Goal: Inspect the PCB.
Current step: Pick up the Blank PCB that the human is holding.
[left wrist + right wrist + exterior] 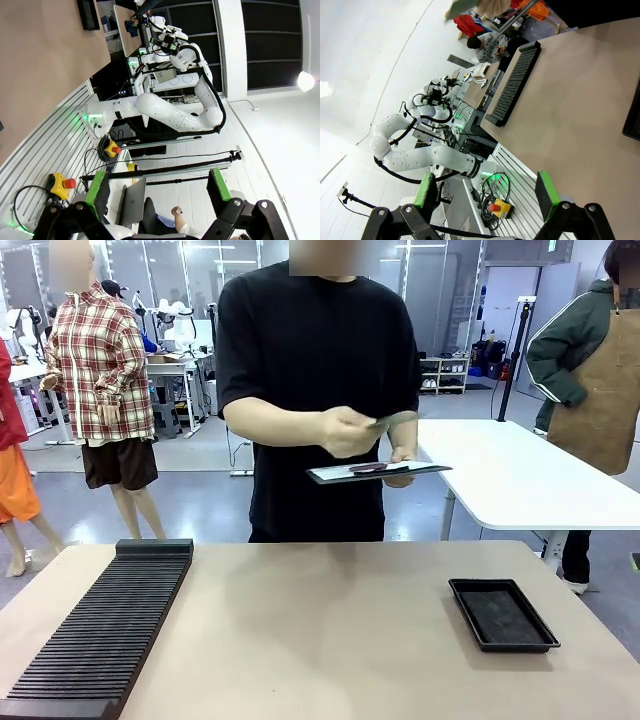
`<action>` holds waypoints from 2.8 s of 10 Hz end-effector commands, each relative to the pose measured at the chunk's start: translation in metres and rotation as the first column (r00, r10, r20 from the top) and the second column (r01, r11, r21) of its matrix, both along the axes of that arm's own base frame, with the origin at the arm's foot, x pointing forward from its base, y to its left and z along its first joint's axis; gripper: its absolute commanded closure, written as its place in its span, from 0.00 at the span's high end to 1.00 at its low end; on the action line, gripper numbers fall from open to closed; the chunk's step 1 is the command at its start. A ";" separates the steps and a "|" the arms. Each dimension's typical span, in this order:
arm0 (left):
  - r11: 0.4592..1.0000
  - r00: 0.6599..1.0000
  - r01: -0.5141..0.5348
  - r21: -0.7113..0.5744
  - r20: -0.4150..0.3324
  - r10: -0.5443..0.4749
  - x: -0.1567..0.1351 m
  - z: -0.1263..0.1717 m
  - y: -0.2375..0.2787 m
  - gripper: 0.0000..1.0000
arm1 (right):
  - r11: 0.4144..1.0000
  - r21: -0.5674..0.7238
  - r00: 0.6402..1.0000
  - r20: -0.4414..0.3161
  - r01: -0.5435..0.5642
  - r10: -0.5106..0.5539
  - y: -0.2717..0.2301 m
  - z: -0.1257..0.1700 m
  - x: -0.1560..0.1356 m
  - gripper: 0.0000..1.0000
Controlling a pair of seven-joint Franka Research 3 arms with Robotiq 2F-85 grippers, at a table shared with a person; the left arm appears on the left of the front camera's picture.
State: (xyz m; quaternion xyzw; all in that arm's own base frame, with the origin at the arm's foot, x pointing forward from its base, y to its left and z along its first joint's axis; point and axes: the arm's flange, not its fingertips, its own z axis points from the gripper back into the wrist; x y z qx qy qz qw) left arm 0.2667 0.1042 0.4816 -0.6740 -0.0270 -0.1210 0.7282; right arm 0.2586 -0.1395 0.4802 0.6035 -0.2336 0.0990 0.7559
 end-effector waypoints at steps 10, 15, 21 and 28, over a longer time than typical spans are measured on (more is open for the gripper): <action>1.000 1.000 0.000 -0.001 -0.011 0.000 0.001 0.006 0.002 1.00 | 0.975 0.219 0.979 -0.192 -0.024 0.068 0.044 0.090 0.036 1.00; 1.000 1.000 0.000 -0.001 -0.011 0.000 0.001 0.006 0.002 1.00 | 0.965 0.262 0.888 -0.434 -0.035 0.150 0.131 0.082 0.098 1.00; 1.000 1.000 0.000 -0.001 -0.011 0.000 0.001 0.006 0.002 1.00 | 0.970 0.239 0.788 -0.587 -0.047 0.183 0.211 0.040 0.150 1.00; 1.000 1.000 0.000 -0.001 -0.011 0.000 0.001 0.006 0.002 1.00 | 0.959 0.282 0.739 -0.639 -0.029 0.211 0.240 0.019 0.169 0.32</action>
